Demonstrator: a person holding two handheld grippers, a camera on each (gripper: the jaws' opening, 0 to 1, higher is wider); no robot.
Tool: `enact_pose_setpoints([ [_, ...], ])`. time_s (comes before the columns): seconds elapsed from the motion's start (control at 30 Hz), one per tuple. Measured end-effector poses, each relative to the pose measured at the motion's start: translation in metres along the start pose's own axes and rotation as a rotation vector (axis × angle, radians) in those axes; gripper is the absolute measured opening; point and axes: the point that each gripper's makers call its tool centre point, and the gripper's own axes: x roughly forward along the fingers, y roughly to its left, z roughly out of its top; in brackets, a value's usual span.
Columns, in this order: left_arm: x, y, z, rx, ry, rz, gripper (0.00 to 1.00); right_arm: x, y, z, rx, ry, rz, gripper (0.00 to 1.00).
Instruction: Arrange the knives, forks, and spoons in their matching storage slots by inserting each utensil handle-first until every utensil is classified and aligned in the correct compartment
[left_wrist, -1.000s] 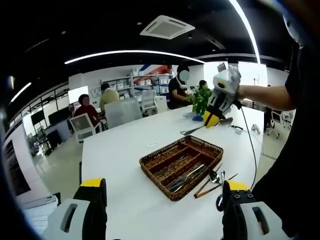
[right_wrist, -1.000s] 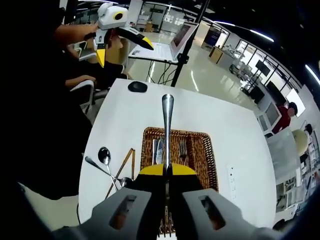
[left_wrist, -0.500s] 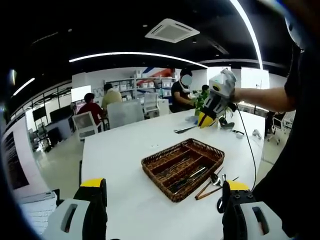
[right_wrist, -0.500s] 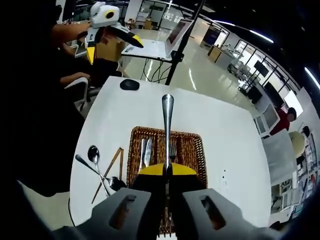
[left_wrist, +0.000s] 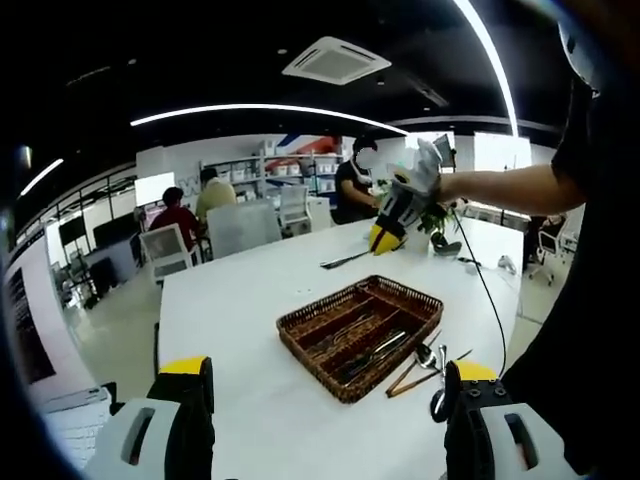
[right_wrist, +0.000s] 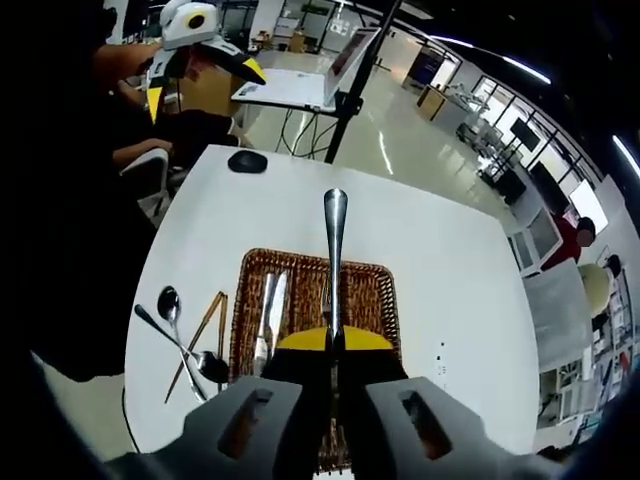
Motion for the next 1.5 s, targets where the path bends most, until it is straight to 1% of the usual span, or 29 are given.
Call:
enact_pose_setpoints([
  [0.23, 0.001, 0.001, 0.003, -0.008, -0.008, 0.004, 1.0, 0.002, -0.01, -0.003, 0.0, 0.007, -0.01, 0.0],
  [0.5, 0.002, 0.002, 0.0, -0.013, -0.004, 0.009, 1.0, 0.0, -0.024, -0.007, 0.006, 0.011, -0.028, 0.0],
  [0.83, -0.001, 0.007, 0.002, -0.03, -0.013, 0.026, 1.0, 0.003, -0.026, -0.008, 0.003, 0.015, -0.027, 0.0],
  [0.93, -0.002, 0.007, 0.003, -0.034, -0.016, 0.031, 1.0, 0.005, -0.026, -0.007, 0.01, 0.005, -0.026, 0.0],
  [1.23, -0.004, 0.009, 0.0, -0.049, -0.007, 0.042, 1.0, 0.021, -0.025, -0.015, 0.01, 0.008, -0.008, 0.0],
  [1.3, -0.007, 0.011, -0.001, -0.047, -0.001, 0.05, 1.0, 0.026, -0.025, -0.02, 0.009, 0.025, -0.008, 0.0],
  [1.5, -0.016, 0.015, -0.001, -0.053, 0.003, 0.076, 1.0, 0.035, -0.023, -0.027, 0.017, 0.023, -0.009, 0.0],
])
